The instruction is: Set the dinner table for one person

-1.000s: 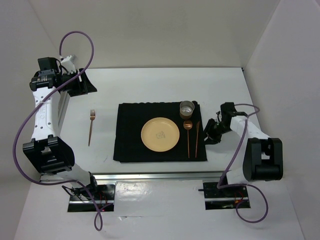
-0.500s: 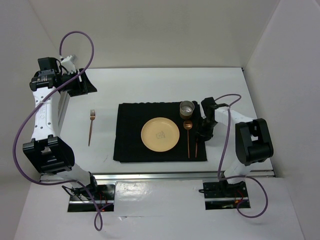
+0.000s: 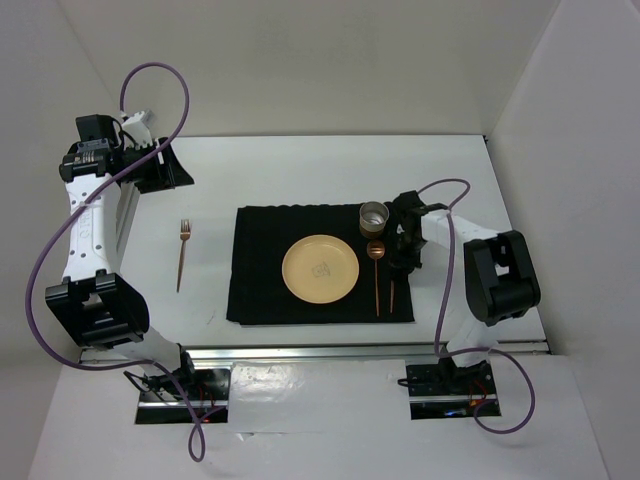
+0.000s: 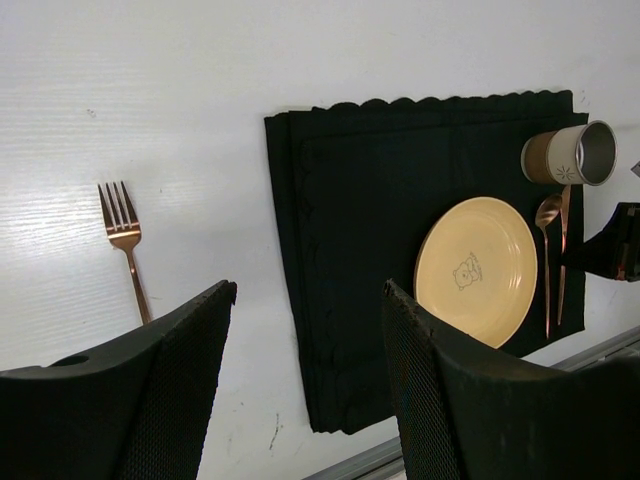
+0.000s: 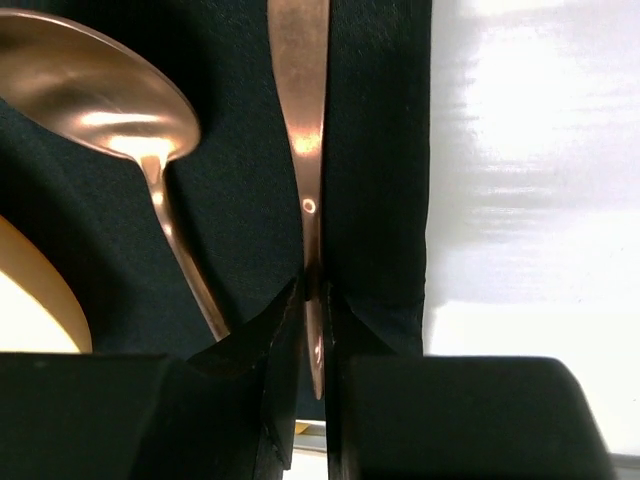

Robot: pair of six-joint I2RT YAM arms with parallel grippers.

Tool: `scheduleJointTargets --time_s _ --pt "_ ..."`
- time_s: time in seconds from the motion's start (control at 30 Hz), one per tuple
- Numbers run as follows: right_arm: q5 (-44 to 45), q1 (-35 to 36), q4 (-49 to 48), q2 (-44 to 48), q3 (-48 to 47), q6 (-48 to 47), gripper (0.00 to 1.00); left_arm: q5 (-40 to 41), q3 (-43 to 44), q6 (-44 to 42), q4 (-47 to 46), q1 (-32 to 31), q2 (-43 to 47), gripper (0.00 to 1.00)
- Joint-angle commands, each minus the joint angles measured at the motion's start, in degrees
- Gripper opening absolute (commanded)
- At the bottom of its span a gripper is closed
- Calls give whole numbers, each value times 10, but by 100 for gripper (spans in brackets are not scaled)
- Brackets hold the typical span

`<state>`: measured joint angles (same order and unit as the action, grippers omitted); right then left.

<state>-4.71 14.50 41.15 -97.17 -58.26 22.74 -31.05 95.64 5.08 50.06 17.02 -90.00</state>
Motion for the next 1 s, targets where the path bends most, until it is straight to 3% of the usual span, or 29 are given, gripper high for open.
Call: scheduleJointTargets --time_s 0.0,0.43,0.8,0.83,0.9,0.97 --pt "13 4 -26 -9 -26 -30 16 -17 4 -14 0 3 -1 68" --pt "-8 10 -55 -1 -8 -53 16 -17 10 -19 6 3 -1 68" --pt "23 10 -3 -1 -1 -35 17 -17 10 -19 6 3 -6 68" --pt "23 10 -3 -1 5 -35 20 -17 10 -19 6 3 -6 68" --pt "18 10 -3 -1 5 -26 35 -5 10 -25 6 3 -6 68" --pt "12 10 3 4 -2 -20 58 31 10 -31 6 3 -6 68"
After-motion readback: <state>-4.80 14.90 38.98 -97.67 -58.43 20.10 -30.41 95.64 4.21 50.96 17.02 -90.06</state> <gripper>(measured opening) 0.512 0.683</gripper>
